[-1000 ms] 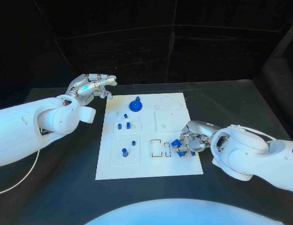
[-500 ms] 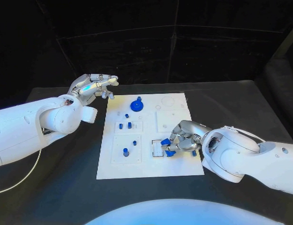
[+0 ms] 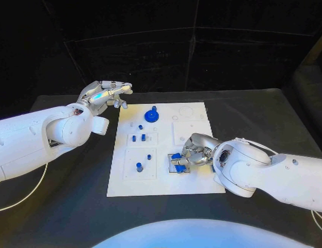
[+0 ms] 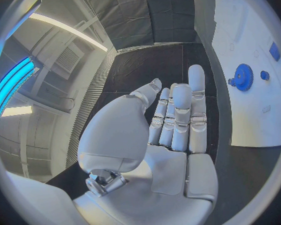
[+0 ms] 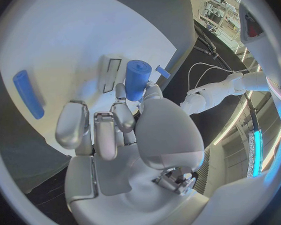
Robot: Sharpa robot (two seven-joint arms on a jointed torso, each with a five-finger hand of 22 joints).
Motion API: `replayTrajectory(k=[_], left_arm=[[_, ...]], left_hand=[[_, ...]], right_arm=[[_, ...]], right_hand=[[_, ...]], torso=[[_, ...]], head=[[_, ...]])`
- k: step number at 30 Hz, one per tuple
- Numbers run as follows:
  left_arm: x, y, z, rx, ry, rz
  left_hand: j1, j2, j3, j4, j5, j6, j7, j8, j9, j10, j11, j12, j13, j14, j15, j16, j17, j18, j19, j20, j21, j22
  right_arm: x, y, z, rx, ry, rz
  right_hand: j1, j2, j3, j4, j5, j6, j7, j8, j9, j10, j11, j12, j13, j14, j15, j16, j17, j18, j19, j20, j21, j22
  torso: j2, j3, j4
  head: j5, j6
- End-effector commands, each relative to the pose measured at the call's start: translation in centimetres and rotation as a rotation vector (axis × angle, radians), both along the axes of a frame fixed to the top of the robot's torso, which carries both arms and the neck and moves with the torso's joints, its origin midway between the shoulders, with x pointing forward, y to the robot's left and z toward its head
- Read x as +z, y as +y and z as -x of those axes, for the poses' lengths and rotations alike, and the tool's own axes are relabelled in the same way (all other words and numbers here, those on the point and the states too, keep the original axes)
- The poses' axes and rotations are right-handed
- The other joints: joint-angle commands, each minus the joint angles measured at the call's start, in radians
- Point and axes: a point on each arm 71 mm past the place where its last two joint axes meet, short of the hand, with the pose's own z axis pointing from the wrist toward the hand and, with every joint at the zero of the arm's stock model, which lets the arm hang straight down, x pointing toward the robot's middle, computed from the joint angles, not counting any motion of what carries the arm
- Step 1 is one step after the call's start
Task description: Assemble the parts on the task board
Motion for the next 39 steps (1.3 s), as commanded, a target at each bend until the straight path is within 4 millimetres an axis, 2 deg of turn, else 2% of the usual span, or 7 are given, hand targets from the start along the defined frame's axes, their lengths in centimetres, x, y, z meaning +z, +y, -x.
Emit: replayTrajectory(k=[1, 5, 7, 10, 20, 27, 39], left_arm=[[0.10, -0.15, 0.01, -0.014, -0.002, 0.008], [0.09, -0.15, 0.01, -0.014, -0.002, 0.008], [0.09, -0.15, 0.01, -0.014, -0.002, 0.008], [0.09, -0.15, 0.00, -0.014, -0.002, 0.008], [0.07, -0.10, 0.01, -0.014, 0.000, 0.007], [0.07, -0.05, 0.02, -0.014, 0.001, 0.007], [0.06, -0.03, 0.02, -0.014, 0.001, 0.006]], left_hand=[[0.008, -0.001, 0.000, -0.006, -0.001, -0.004, 0.001, 0.005, 0.000, -0.009, 0.001, 0.006, -0.002, -0.008, 0.001, -0.005, -0.001, 0.005, -0.002, 0.003, -0.005, -0.001], [0.008, -0.001, 0.000, -0.006, -0.001, -0.004, 0.001, 0.005, 0.000, -0.009, 0.001, 0.006, -0.002, -0.008, 0.001, -0.005, -0.001, 0.005, -0.002, 0.003, -0.005, -0.001], [0.008, -0.001, 0.000, -0.006, -0.001, -0.004, 0.001, 0.005, 0.000, -0.009, 0.001, 0.006, -0.002, -0.008, 0.001, -0.005, -0.001, 0.005, -0.002, 0.003, -0.005, -0.001], [0.008, -0.001, 0.000, -0.006, -0.001, -0.004, 0.001, 0.005, 0.000, -0.009, 0.001, 0.006, -0.002, -0.008, 0.001, -0.005, -0.001, 0.005, -0.002, 0.003, -0.005, -0.001], [0.008, -0.001, 0.000, -0.006, -0.001, -0.004, 0.001, 0.005, 0.000, -0.009, 0.001, 0.006, -0.002, -0.008, 0.001, -0.005, -0.001, 0.005, -0.002, 0.003, -0.005, -0.001], [0.008, -0.001, 0.000, -0.006, -0.001, -0.004, 0.001, 0.005, 0.000, -0.009, 0.001, 0.006, -0.002, -0.008, 0.001, -0.005, -0.001, 0.005, -0.002, 0.003, -0.005, -0.001], [0.008, -0.001, 0.000, -0.006, -0.001, -0.004, 0.001, 0.005, 0.000, -0.009, 0.001, 0.006, -0.002, -0.008, 0.001, -0.005, -0.001, 0.005, -0.002, 0.003, -0.005, -0.001]], right_arm=[[0.02, -0.05, -0.22, -0.021, -0.009, 0.022], [0.07, 0.11, -0.38, -0.030, -0.024, 0.016], [0.11, 0.20, -0.45, -0.032, -0.034, 0.015], [0.14, 0.22, -0.52, -0.032, -0.043, 0.018], [0.29, 0.01, -0.50, -0.032, -0.061, 0.020], [0.54, 0.12, -0.12, 0.006, -0.067, 0.014], [0.55, 0.55, 0.06, 0.065, -0.076, 0.042]], right_hand=[[-0.017, 0.001, -0.014, 0.000, -0.043, 0.005, 0.002, 0.006, 0.001, 0.007, 0.001, -0.007, 0.001, 0.071, -0.007, -0.001, 0.090, -0.006, -0.001, -0.010, 0.006, 0.000], [-0.065, -0.009, -0.043, 0.002, -0.196, -0.001, 0.002, 0.012, 0.009, 0.004, 0.001, -0.019, -0.004, 0.069, -0.008, -0.006, 0.082, -0.007, 0.000, -0.011, 0.005, 0.002], [-0.113, -0.055, -0.025, 0.003, -0.301, -0.010, 0.003, 0.014, 0.015, -0.001, 0.004, -0.029, -0.009, 0.068, -0.006, -0.010, 0.077, -0.006, -0.002, -0.009, 0.003, 0.001], [-0.157, -0.117, -0.001, 0.007, -0.346, -0.019, 0.006, 0.014, 0.018, -0.008, 0.005, -0.042, -0.018, 0.067, -0.005, -0.014, 0.072, -0.006, -0.004, -0.008, 0.000, -0.003], [-0.195, -0.159, 0.013, 0.008, -0.347, -0.029, 0.009, 0.012, 0.020, -0.019, 0.007, -0.060, -0.035, 0.065, -0.003, -0.019, 0.064, -0.004, -0.007, -0.008, -0.005, -0.011], [-0.085, -0.102, 0.067, -0.011, -0.280, -0.031, 0.009, 0.017, 0.026, -0.014, 0.008, -0.059, -0.025, 0.066, -0.002, -0.019, 0.068, -0.005, -0.004, -0.005, -0.002, -0.003], [0.054, -0.077, 0.065, -0.076, -0.244, -0.024, 0.007, 0.033, 0.038, -0.005, 0.005, -0.055, -0.007, 0.069, -0.004, -0.015, 0.081, -0.009, 0.001, -0.007, 0.005, 0.017]], torso=[[0.000, 0.0006, -0.0021], [0.000, 0.0005, -0.0023], [0.000, 0.0006, -0.0024], [-0.001, 0.0005, -0.0021], [-0.001, 0.0011, -0.0034], [0.000, 0.0010, -0.0035], [0.000, 0.0005, -0.0022]], head=[[0.002, -0.001], [0.003, -0.002], [0.003, -0.002], [0.003, -0.002], [0.004, -0.003], [0.004, -0.005], [0.002, -0.008]])
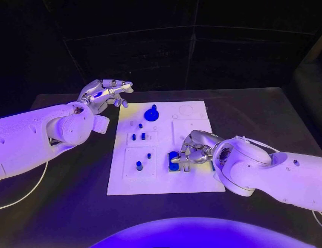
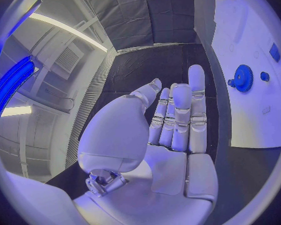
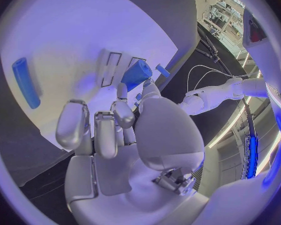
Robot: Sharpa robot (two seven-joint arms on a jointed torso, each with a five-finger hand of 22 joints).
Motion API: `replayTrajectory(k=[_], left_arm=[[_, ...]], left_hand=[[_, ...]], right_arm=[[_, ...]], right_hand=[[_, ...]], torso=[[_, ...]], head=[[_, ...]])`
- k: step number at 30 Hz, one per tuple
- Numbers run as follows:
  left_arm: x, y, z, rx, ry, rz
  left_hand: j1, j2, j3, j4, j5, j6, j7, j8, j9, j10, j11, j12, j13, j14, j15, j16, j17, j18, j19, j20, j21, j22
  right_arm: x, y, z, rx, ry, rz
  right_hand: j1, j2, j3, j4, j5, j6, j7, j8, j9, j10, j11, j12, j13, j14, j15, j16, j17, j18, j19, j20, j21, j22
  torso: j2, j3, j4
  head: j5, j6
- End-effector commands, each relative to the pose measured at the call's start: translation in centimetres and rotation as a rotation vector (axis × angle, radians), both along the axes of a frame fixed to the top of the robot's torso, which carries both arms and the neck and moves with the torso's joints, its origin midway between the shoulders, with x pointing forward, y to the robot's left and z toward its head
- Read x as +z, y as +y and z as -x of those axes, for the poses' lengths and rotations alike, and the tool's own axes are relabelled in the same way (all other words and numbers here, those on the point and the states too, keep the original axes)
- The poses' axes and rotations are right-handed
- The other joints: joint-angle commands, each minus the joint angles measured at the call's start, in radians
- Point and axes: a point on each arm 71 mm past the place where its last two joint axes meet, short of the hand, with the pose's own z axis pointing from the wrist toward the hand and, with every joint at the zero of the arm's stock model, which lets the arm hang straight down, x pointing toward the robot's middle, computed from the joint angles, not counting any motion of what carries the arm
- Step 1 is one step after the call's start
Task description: Assemble the parts on the task board
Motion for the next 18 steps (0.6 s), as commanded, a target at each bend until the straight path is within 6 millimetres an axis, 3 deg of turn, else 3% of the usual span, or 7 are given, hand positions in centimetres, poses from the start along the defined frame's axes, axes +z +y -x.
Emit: replayTrajectory(k=[1, 11, 18], left_arm=[[0.10, -0.09, 0.01, -0.012, -0.003, 0.007], [0.09, -0.08, 0.00, -0.011, -0.003, 0.007], [0.09, -0.07, 0.00, -0.011, -0.002, 0.007]], left_hand=[[0.008, -0.001, 0.000, -0.006, -0.001, -0.004, 0.001, 0.005, 0.000, -0.009, 0.001, 0.006, -0.001, -0.008, 0.001, -0.005, -0.001, 0.005, -0.002, 0.003, -0.005, -0.001], [0.008, -0.001, 0.000, -0.006, -0.001, -0.004, 0.001, 0.005, 0.000, -0.009, 0.001, 0.006, -0.001, -0.008, 0.001, -0.005, -0.001, 0.005, -0.002, 0.003, -0.005, -0.001], [0.008, -0.001, 0.000, -0.006, -0.001, -0.004, 0.001, 0.005, 0.000, -0.009, 0.001, 0.006, -0.001, -0.008, 0.001, -0.005, -0.001, 0.005, -0.002, 0.003, -0.005, -0.001]], right_arm=[[-0.06, 0.23, -0.05, 0.037, -0.018, 0.027], [-0.24, 0.22, -0.57, 0.029, -0.042, 0.045], [-0.08, 0.21, -0.62, 0.029, -0.062, 0.031]], right_hand=[[0.016, 0.003, 0.000, -0.009, 0.005, 0.003, -0.004, 0.006, 0.002, 0.009, -0.001, 0.004, 0.003, 0.069, -0.004, 0.001, 0.081, -0.009, 0.005, -0.004, 0.006, 0.003], [0.032, 0.025, -0.003, -0.022, 0.021, 0.010, -0.007, 0.012, 0.006, 0.015, -0.003, 0.009, 0.013, 0.069, -0.006, 0.001, 0.082, -0.009, 0.005, -0.005, 0.006, 0.004], [0.032, 0.028, -0.004, -0.022, 0.022, 0.012, -0.007, 0.013, 0.006, 0.017, -0.003, 0.011, 0.016, 0.070, -0.006, 0.001, 0.082, -0.009, 0.005, -0.006, 0.006, 0.004]], torso=[[0.001, -0.0002, 0.0014], [0.000, -0.0007, 0.0017], [0.000, 0.0001, -0.0001]], head=[[-0.001, -0.001], [0.000, -0.004], [0.001, -0.006]])
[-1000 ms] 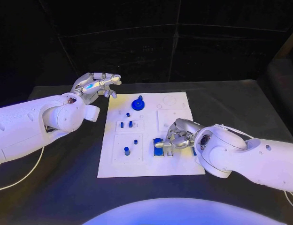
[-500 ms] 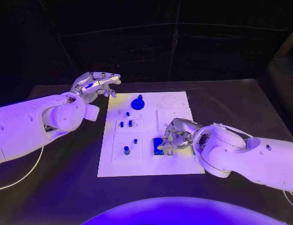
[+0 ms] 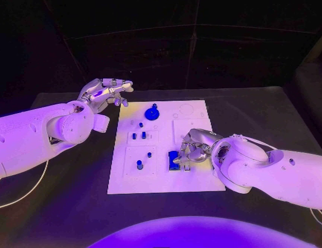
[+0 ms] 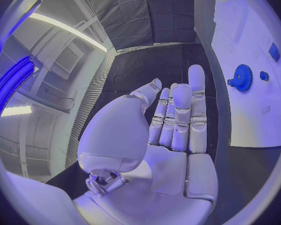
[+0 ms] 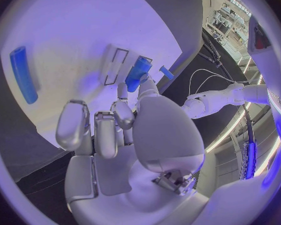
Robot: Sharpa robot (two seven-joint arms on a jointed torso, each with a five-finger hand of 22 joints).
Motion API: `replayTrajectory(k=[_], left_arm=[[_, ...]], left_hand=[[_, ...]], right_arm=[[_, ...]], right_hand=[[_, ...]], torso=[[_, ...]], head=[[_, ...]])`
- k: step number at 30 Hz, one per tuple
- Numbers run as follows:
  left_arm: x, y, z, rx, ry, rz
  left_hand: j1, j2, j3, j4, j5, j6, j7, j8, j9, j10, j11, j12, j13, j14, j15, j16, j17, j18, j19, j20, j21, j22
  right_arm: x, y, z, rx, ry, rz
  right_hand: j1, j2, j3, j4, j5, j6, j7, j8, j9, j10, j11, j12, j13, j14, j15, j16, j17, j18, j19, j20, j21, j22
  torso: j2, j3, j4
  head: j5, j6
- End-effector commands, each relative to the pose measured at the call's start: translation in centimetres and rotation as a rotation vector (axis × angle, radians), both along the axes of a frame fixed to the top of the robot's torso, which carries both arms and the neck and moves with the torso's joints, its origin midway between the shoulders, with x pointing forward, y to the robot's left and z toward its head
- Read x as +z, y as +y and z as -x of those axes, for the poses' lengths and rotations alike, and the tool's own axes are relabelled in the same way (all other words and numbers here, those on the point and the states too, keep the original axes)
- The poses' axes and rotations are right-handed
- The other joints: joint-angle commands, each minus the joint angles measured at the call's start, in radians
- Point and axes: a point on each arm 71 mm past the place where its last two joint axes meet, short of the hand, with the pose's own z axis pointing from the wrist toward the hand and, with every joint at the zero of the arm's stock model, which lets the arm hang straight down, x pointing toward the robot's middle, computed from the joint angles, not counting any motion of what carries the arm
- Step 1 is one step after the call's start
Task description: Assemble the parts on the task board
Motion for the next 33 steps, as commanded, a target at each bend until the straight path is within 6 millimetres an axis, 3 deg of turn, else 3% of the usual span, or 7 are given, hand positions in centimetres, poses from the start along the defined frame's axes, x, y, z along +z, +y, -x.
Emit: replayTrajectory(k=[1, 14, 18, 20, 23, 29, 33], left_arm=[[0.1, -0.1, 0.0, -0.011, -0.004, 0.007], [0.1, 0.0, 0.0, -0.008, -0.004, 0.006], [0.1, 0.0, 0.0, -0.007, -0.003, 0.005], [0.1, 0.0, 0.0, -0.006, -0.003, 0.004], [0.1, -0.1, 0.0, -0.006, -0.003, 0.005], [0.1, -0.1, 0.0, -0.006, -0.003, 0.004], [0.1, -0.2, 0.0, -0.008, -0.003, 0.005]], left_hand=[[0.008, -0.001, 0.000, -0.006, -0.001, -0.004, 0.001, 0.005, 0.000, -0.009, 0.001, 0.006, -0.001, -0.008, 0.001, -0.005, -0.001, 0.005, -0.002, 0.003, -0.005, -0.001], [0.008, -0.001, 0.000, -0.006, -0.001, -0.004, 0.001, 0.005, 0.000, -0.009, 0.001, 0.006, -0.001, -0.008, 0.001, -0.005, -0.001, 0.005, -0.002, 0.003, -0.005, -0.001], [0.008, -0.001, 0.000, -0.006, -0.001, -0.004, 0.001, 0.005, 0.000, -0.009, 0.001, 0.006, -0.001, -0.008, 0.001, -0.005, -0.001, 0.005, -0.002, 0.003, -0.005, -0.001], [0.008, -0.001, 0.000, -0.006, -0.001, -0.004, 0.001, 0.005, 0.000, -0.009, 0.001, 0.006, -0.001, -0.008, 0.001, -0.005, -0.001, 0.005, -0.002, 0.003, -0.005, -0.001], [0.008, -0.001, 0.000, -0.006, -0.001, -0.004, 0.001, 0.005, 0.000, -0.009, 0.001, 0.006, -0.001, -0.008, 0.001, -0.005, -0.001, 0.005, -0.002, 0.003, -0.005, -0.001], [0.008, -0.001, 0.000, -0.006, -0.001, -0.004, 0.001, 0.005, 0.000, -0.009, 0.001, 0.006, -0.001, -0.008, 0.001, -0.005, -0.001, 0.005, -0.002, 0.003, -0.005, -0.001], [0.008, -0.001, 0.000, -0.006, -0.001, -0.004, 0.001, 0.005, 0.000, -0.009, 0.001, 0.006, -0.001, -0.008, 0.001, -0.005, -0.001, 0.005, -0.002, 0.003, -0.005, -0.002]], right_arm=[[0.3, 0.0, 0.0, 0.013, -0.034, -0.013], [1.6, -3.7, 1.0, -0.036, -0.035, -0.135], [1.8, -6.5, 1.1, -0.081, -0.021, -0.102], [1.8, -7.9, 1.1, -0.106, -0.015, -0.075], [1.7, -9.3, 1.2, -0.123, -0.015, -0.027], [1.4, -11.0, 1.2, -0.128, 0.003, 0.070], [1.1, -11.3, 1.1, -0.126, 0.008, 0.111]], right_hand=[[-0.003, 0.010, -0.002, -0.005, 0.004, 0.005, 0.000, 0.005, 0.002, 0.008, -0.002, 0.006, 0.002, 0.069, -0.006, 0.001, 0.082, -0.009, 0.001, -0.002, 0.006, 0.001], [0.000, 0.034, -0.025, -0.009, 0.048, -0.043, 0.019, -0.038, -0.015, 0.000, 0.013, -0.009, -0.007, 0.068, 0.004, -0.005, 0.075, -0.009, -0.002, 0.005, 0.003, -0.004], [0.017, 0.052, -0.027, -0.019, 0.070, -0.054, 0.027, -0.066, -0.027, -0.005, 0.019, -0.017, -0.012, 0.068, 0.010, -0.006, 0.074, -0.008, -0.002, 0.010, 0.003, -0.004], [0.020, 0.057, -0.029, -0.021, 0.076, -0.054, 0.029, -0.074, -0.031, -0.006, 0.021, -0.020, -0.014, 0.068, 0.011, -0.006, 0.074, -0.008, -0.003, 0.012, 0.002, -0.005], [0.023, 0.059, -0.031, -0.023, 0.082, -0.052, 0.030, -0.079, -0.034, -0.006, 0.022, -0.022, -0.015, 0.067, 0.012, -0.007, 0.073, -0.009, -0.002, 0.013, 0.003, -0.003], [0.020, 0.064, -0.038, -0.022, 0.082, -0.035, 0.028, -0.087, -0.038, -0.001, 0.021, -0.020, -0.010, 0.068, 0.012, -0.006, 0.076, -0.010, 0.001, 0.016, 0.008, 0.008], [0.016, 0.064, -0.046, -0.020, 0.079, -0.025, 0.027, -0.093, -0.040, 0.001, 0.020, -0.021, -0.010, 0.068, 0.012, -0.006, 0.076, -0.010, 0.001, 0.016, 0.008, 0.008]], torso=[[0.000, 0.0007, -0.0018], [-0.002, 0.0006, -0.0034], [-0.001, -0.0011, -0.0022], [-0.001, -0.0025, -0.0056], [-0.001, -0.0010, -0.0092], [-0.002, -0.0003, -0.0152], [-0.002, 0.0007, -0.0124]], head=[[0.000, 0.000], [-0.009, 0.004], [-0.018, 0.007], [-0.025, 0.010], [-0.026, 0.013], [-0.033, 0.013], [-0.038, 0.013]])
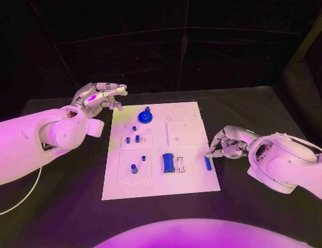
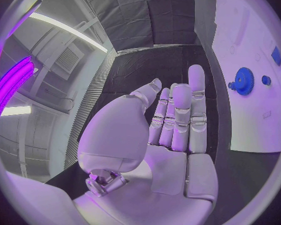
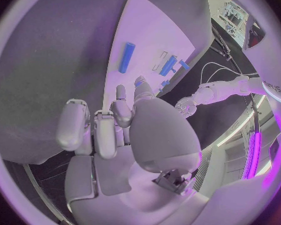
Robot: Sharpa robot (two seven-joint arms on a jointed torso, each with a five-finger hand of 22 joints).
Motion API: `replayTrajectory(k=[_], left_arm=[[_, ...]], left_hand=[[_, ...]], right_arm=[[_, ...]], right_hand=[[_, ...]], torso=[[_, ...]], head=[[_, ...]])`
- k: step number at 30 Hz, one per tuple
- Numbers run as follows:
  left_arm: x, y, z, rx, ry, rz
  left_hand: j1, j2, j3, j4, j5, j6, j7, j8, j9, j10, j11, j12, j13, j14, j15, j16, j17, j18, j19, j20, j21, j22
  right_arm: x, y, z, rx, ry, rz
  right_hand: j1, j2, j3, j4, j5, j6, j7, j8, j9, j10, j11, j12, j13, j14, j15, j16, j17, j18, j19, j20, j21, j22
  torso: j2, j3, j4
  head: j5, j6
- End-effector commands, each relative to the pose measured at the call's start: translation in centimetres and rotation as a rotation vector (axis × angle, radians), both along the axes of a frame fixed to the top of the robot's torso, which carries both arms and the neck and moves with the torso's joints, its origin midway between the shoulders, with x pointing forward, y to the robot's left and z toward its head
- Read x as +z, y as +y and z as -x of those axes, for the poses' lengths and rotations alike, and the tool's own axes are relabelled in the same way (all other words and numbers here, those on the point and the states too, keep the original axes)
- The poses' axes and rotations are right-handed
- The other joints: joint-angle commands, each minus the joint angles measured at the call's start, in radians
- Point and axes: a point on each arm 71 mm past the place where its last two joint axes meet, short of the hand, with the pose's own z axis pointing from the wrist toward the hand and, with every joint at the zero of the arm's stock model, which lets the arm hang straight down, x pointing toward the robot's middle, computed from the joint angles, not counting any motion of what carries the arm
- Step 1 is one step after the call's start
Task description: Assemble the parts on the task board
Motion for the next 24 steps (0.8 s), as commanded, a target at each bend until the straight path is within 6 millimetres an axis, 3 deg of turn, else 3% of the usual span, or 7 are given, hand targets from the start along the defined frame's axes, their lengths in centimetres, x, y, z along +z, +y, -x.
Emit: replayTrajectory(k=[1, 4, 15, 24], left_arm=[[0.1, -0.1, 0.0, -0.007, -0.005, 0.005], [0.1, -0.1, 0.0, -0.007, -0.005, 0.006], [0.0, -0.1, 0.0, -0.009, -0.001, 0.005], [0.0, -0.1, 0.0, -0.011, 0.001, 0.004]], left_hand=[[0.009, -0.001, 0.000, -0.006, -0.001, -0.004, 0.001, 0.006, 0.000, -0.011, 0.001, 0.009, -0.002, -0.010, 0.001, -0.005, -0.005, 0.006, -0.002, 0.003, -0.007, -0.003], [0.009, -0.001, 0.000, -0.006, -0.001, -0.004, 0.001, 0.006, 0.000, -0.011, 0.001, 0.009, -0.002, -0.010, 0.001, -0.005, -0.005, 0.006, -0.002, 0.003, -0.007, -0.003], [0.009, -0.001, 0.000, -0.006, -0.001, -0.004, 0.001, 0.006, 0.000, -0.011, 0.001, 0.009, -0.002, -0.010, 0.001, -0.005, -0.005, 0.006, -0.002, 0.003, -0.007, -0.003], [0.009, -0.001, 0.000, -0.007, -0.001, -0.004, 0.001, 0.006, 0.000, -0.011, 0.001, 0.009, -0.002, -0.010, 0.001, -0.005, -0.006, 0.006, -0.002, 0.003, -0.007, -0.003]], right_arm=[[-0.3, -0.1, -0.1, 0.028, 0.021, 0.076], [-0.5, 0.0, -0.2, 0.032, 0.030, 0.097], [-1.0, 0.7, -0.4, 0.056, 0.053, 0.124], [-1.4, 1.0, -0.4, 0.077, 0.089, 0.156]], right_hand=[[-0.005, 0.008, -0.009, 0.002, 0.001, 0.011, -0.001, -0.008, -0.002, 0.003, 0.003, -0.004, 0.001, 0.068, 0.004, -0.006, 0.076, -0.010, 0.002, 0.008, 0.004, 0.002], [-0.012, 0.006, -0.018, 0.006, 0.000, 0.019, -0.002, -0.014, -0.005, 0.004, 0.003, -0.006, 0.000, 0.068, 0.004, -0.006, 0.077, -0.011, 0.002, 0.009, 0.004, 0.004], [-0.023, 0.004, -0.034, 0.013, -0.002, 0.032, -0.004, -0.022, -0.008, 0.004, 0.002, -0.010, -0.001, 0.067, 0.003, -0.007, 0.076, -0.011, 0.002, 0.008, 0.005, 0.006], [-0.021, -0.002, -0.046, 0.012, -0.013, 0.050, -0.009, -0.026, -0.008, 0.005, -0.002, -0.012, -0.001, 0.068, 0.001, -0.007, 0.077, -0.011, 0.001, 0.007, 0.004, 0.006]], torso=[[-0.001, 0.0011, 0.0003], [-0.001, -0.0006, 0.0021], [0.000, -0.0002, -0.0001], [-0.001, -0.0011, 0.0018]], head=[[-0.003, 0.000], [-0.005, 0.000], [-0.004, -0.003], [-0.008, -0.007]])
